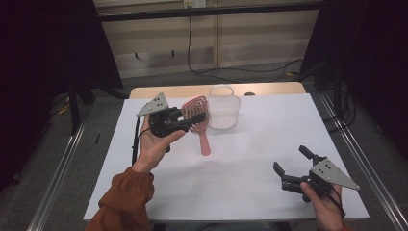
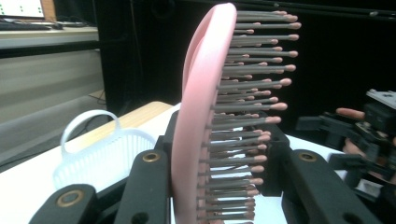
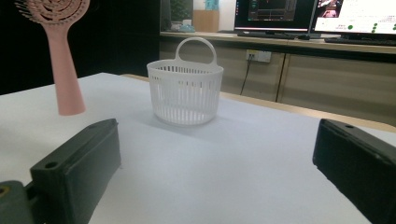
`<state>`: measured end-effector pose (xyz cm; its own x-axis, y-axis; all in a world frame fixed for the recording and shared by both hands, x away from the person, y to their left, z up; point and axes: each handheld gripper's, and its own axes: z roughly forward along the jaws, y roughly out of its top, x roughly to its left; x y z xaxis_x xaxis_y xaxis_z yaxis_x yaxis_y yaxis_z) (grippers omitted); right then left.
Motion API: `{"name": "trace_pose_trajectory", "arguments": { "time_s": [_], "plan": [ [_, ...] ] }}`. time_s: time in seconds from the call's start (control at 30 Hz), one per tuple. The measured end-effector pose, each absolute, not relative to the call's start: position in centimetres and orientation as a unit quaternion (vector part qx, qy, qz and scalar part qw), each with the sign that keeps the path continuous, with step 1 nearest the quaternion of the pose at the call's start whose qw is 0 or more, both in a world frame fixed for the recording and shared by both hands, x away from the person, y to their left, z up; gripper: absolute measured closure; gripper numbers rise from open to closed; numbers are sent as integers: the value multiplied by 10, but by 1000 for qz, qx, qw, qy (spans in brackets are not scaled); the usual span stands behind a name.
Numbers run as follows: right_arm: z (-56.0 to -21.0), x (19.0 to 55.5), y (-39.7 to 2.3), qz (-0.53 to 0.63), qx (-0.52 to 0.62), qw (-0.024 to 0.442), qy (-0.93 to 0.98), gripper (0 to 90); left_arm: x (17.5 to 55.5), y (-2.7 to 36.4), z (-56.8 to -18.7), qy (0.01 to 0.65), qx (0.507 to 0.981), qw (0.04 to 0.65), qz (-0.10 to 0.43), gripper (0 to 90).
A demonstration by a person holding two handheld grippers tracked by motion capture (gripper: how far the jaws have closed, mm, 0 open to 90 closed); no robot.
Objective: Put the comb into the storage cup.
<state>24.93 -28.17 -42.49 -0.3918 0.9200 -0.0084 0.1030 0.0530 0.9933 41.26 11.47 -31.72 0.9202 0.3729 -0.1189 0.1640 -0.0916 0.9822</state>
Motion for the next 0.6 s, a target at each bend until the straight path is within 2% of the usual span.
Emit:
{"name": "trace_pose_trajectory", "arguments": {
  "time_s": [0.6],
  "plan": [
    [-430, 249, -280, 552, 407, 372, 625, 4, 439, 105, -307, 200, 727, 647, 112, 641]
  ]
}}
